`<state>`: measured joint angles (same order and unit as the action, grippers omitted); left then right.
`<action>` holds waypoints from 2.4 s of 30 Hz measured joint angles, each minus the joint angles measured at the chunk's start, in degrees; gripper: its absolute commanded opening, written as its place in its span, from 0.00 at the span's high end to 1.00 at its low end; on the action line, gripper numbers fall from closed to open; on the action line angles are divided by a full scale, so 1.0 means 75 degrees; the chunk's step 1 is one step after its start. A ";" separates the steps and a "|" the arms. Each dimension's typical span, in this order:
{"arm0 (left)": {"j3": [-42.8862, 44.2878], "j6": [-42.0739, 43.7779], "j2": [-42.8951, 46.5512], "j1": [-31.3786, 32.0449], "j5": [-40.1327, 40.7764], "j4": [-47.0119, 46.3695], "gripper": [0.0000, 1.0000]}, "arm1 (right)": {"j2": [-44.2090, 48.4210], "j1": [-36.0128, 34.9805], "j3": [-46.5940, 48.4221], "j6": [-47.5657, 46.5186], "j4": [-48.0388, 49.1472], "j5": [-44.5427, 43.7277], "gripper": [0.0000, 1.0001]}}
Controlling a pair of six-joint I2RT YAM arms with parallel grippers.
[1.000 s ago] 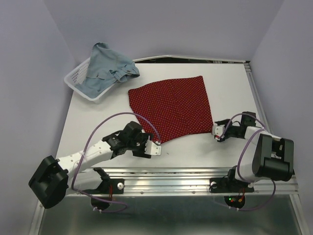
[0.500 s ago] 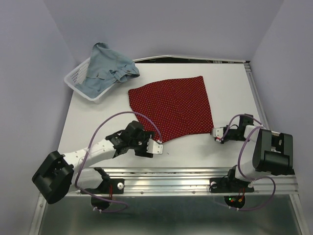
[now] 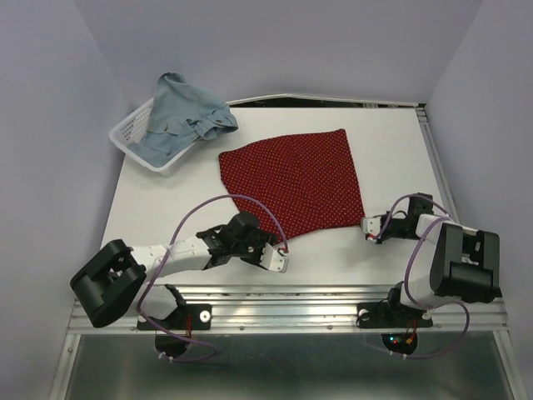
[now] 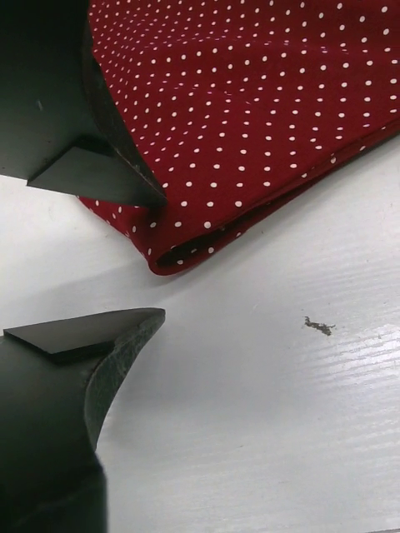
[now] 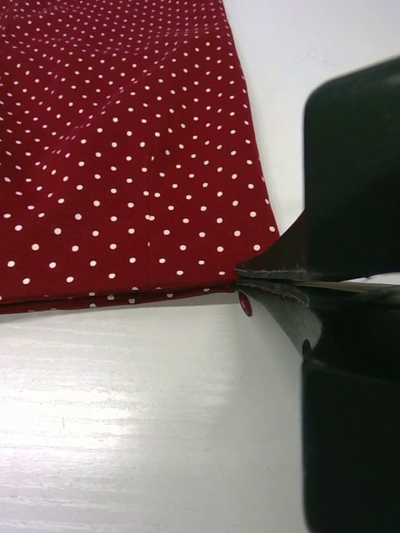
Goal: Fold and stack the skirts
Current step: Flatten the skirt out
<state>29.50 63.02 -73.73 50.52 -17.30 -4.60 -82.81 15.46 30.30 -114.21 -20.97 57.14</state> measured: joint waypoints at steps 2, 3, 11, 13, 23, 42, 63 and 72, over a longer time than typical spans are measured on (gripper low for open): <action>0.0000 0.0067 -0.0050 0.0017 0.0035 -0.0076 0.57 | 0.0117 0.0000 0.0000 0.0003 0.0003 -0.0006 0.99; 0.0000 0.0093 -0.0050 0.0017 0.0067 -0.0149 0.62 | 0.0181 0.0000 0.0003 0.0000 0.0003 -0.0015 0.99; 0.0006 -0.0178 -0.0297 0.0012 0.0265 -0.0548 1.00 | 0.0664 0.0000 0.0017 0.0099 0.0055 -0.0023 0.99; 0.0061 -0.0356 -0.0271 -0.0047 0.0283 -0.0493 1.00 | 0.0831 -0.0003 0.0111 0.0484 0.0044 -0.0032 0.99; 0.2031 -0.2092 0.0624 -0.0976 0.0157 0.0166 1.00 | 0.1314 -0.0009 0.2468 0.4112 0.0312 -0.0187 0.99; 0.3791 -0.3200 0.1644 -0.1781 0.0227 0.0793 1.00 | 0.1664 -0.0087 0.6056 0.6951 -0.1142 -0.1099 0.99; 0.4540 -0.4275 0.5648 -0.1958 -0.1469 0.3060 1.00 | 0.5304 -0.0122 0.7793 0.7612 -0.3529 -0.0941 0.99; 0.4398 -0.4855 0.1673 -0.2215 -0.0137 0.1641 1.00 | 0.2046 -0.0198 0.6723 0.8448 -0.2349 -0.1792 0.82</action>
<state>62.48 26.61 -61.19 33.91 -18.33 7.70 -67.46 13.98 80.73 -50.85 -38.59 43.70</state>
